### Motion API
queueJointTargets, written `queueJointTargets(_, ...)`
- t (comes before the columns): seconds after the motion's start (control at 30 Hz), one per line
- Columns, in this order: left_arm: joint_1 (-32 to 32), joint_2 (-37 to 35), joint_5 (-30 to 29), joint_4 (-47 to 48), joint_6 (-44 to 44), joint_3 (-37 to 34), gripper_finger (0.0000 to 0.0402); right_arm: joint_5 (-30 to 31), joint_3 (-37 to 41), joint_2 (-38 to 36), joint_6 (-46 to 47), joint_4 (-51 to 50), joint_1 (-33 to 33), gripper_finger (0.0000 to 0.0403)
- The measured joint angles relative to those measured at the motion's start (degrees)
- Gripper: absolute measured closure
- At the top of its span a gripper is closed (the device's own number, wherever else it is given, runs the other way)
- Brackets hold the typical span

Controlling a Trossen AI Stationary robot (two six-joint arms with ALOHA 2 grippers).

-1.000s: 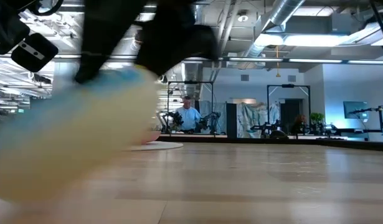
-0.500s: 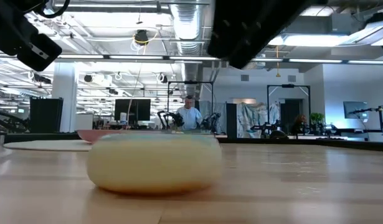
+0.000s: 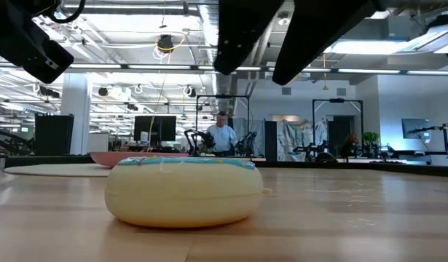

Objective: Pick & Place donuts
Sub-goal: Put the large blue donut on the brown plate

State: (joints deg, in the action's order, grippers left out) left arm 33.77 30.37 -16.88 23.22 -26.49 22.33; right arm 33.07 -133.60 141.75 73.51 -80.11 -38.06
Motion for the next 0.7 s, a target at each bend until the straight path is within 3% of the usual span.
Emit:
queueJointTargets(0.1,0.0,0.0,0.0,0.0,0.1,0.0,0.0401,-1.8,0.0,0.0,-1.5,1.4,0.7,0.0092)
queueJointTargets(0.2,0.0,0.0,0.0,0.0,0.2,0.0,0.0401,-7.3,0.0,0.0,-3.1,4.2,2.3,0.0079)
queueJointTargets(0.57,0.0,0.0,0.1,0.4,2.2,0.0,0.0401,-23.1,0.0,0.0,-10.6,6.6,9.9,0.0082)
queueJointTargets(0.7,0.0,0.0,0.1,0.5,2.5,0.0,0.0401,-24.1,0.0,0.0,-14.3,7.0,11.3,0.0083)
